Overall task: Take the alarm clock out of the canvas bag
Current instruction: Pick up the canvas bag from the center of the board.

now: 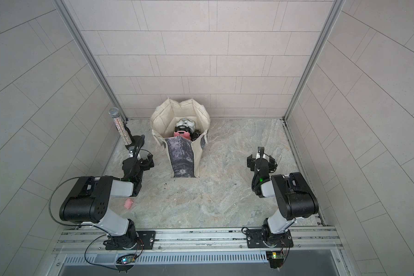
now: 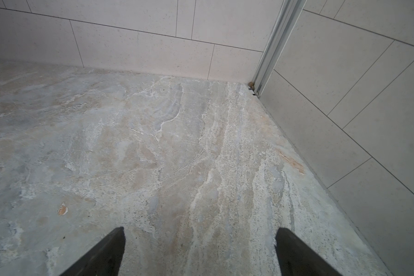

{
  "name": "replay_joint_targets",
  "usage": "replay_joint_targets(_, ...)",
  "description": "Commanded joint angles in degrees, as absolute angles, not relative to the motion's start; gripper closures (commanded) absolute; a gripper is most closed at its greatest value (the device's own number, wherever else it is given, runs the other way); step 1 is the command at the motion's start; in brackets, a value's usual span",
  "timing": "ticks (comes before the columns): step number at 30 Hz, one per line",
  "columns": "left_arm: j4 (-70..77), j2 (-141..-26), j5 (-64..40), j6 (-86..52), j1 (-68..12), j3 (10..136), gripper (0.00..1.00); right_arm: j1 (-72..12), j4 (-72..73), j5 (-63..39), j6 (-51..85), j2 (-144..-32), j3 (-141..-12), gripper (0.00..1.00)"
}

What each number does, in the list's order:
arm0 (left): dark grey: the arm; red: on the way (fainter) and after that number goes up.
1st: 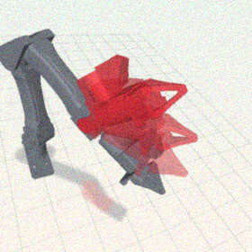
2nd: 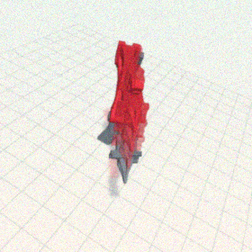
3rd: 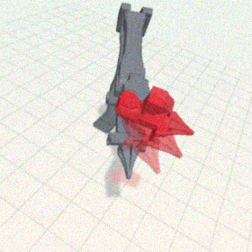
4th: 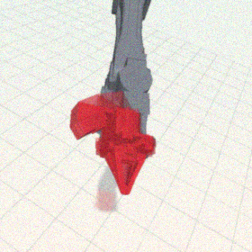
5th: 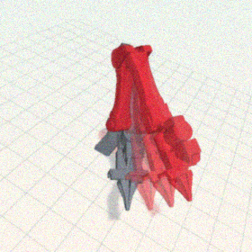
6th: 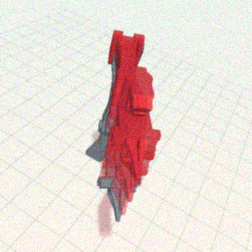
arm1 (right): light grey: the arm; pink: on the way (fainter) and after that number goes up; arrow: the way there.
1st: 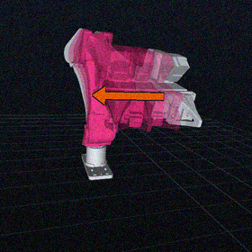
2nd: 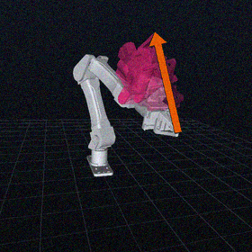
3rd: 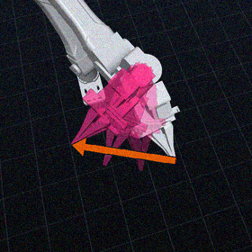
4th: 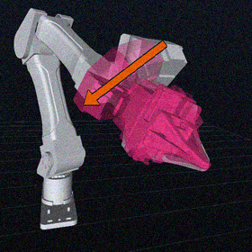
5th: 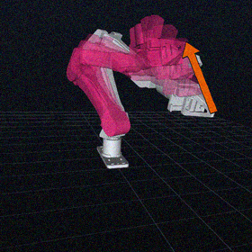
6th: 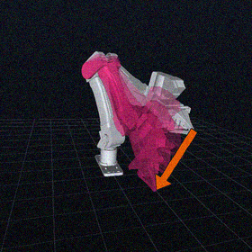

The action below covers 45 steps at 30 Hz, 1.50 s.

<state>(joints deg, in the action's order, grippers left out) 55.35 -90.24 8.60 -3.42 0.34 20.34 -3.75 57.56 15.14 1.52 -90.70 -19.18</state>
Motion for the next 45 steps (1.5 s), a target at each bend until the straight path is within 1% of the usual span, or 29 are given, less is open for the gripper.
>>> replay_joint_targets(1, 56.14, -90.44, 7.77, -3.12, 0.10, 20.72, 0.00, -3.95, 57.83, 16.08, 1.14, -90.35, -19.87, 0.00)
replay_joint_targets(7, 59.37, -88.98, 7.86, -3.16, 0.17, 18.48, 0.00, -4.04, 60.90, 14.18, 0.57, -90.22, -18.16, 0.00)
replay_joint_targets(11, 56.57, -82.29, 12.01, -3.93, -0.06, 17.14, 0.00, -4.04, 60.25, 13.88, 0.26, -86.73, -17.29, 0.00)
replay_joint_targets(13, 51.03, -77.38, 15.76, -4.20, -0.84, 17.62, 0.00, -4.10, 54.49, 13.95, 0.08, -82.75, -18.38, 0.00)
replay_joint_targets(15, 44.84, -72.11, 20.65, -5.47, -2.23, 19.03, 0.00, -4.12, 45.21, 14.53, 0.35, -77.82, -21.33, 0.00)
replay_joint_targets(16, 42.28, -69.75, 23.77, -9.15, -2.62, 19.73, 0.00, -4.15, 40.85, 15.34, 1.07, -75.85, -22.80, 0.00)
replay_joint_targets(18, 31.82, -64.12, 29.04, -20.52, -2.64, 22.49, 0.00, -4.04, 30.42, 18.99, 7.47, -71.50, -27.49, 0.00)
replay_joint_targets(20, 20.45, -60.04, 28.12, -25.68, -2.63, 27.45, 0.00, -3.87, 19.88, 20.97, 14.07, -68.07, -32.20, 0.00)
replay_joint_targets(22, 8.08, -58.35, 27.29, -30.80, -2.70, 34.47, 0.00, -3.14, 9.36, 20.12, 21.35, -65.24, -38.52, 0.00)
replay_joint_targets(24, -1.32, -58.43, 24.75, -33.60, -2.71, 41.52, 0.00, -1.70, 0.68, 14.82, 27.11, -62.97, -44.35, 0.00)
replay_joint_targets(27, -11.86, -59.59, 18.63, -36.83, -2.70, 52.19, 0.00, -0.39, -5.99, 1.06, 28.75, -61.12, -51.48, 0.00)
replay_joint_targets(31, -21.46, -61.63, 5.77, -34.58, -2.77, 65.57, 0.00, -0.35, -12.56, -10.97, 30.68, -61.21, -59.83, 0.00)
replay_joint_targets(35, -36.66, -66.72, -5.42, -30.49, -2.78, 80.24, 0.00, -0.73, -22.78, -21.26, 31.79, -65.60, -70.07, 0.00)
replay_joint_targets(38, -47.73, -70.66, -9.62, -27.37, -2.79, 88.63, 0.00, -2.78, -28.60, -24.97, 30.29, -67.76, -75.17, 0.01)
replay_joint_targets(40, -52.41, -72.68, -13.00, -25.10, -2.80, 91.71, 0.00, -5.09, -32.31, -25.13, 28.52, -68.97, -78.08, 0.01)
replay_joint_targets(43, -56.39, -75.55, -18.85, -21.52, -2.69, 93.51, 0.00, -9.32, -36.58, -24.07, 26.29, -70.93, -82.01, 0.00)
replay_joint_targets(45, -57.76, -77.43, -20.05, -20.03, -2.72, 93.44, 0.01, -12.12, -37.84, -22.91, 25.35, -71.94, -83.58, 0.01)
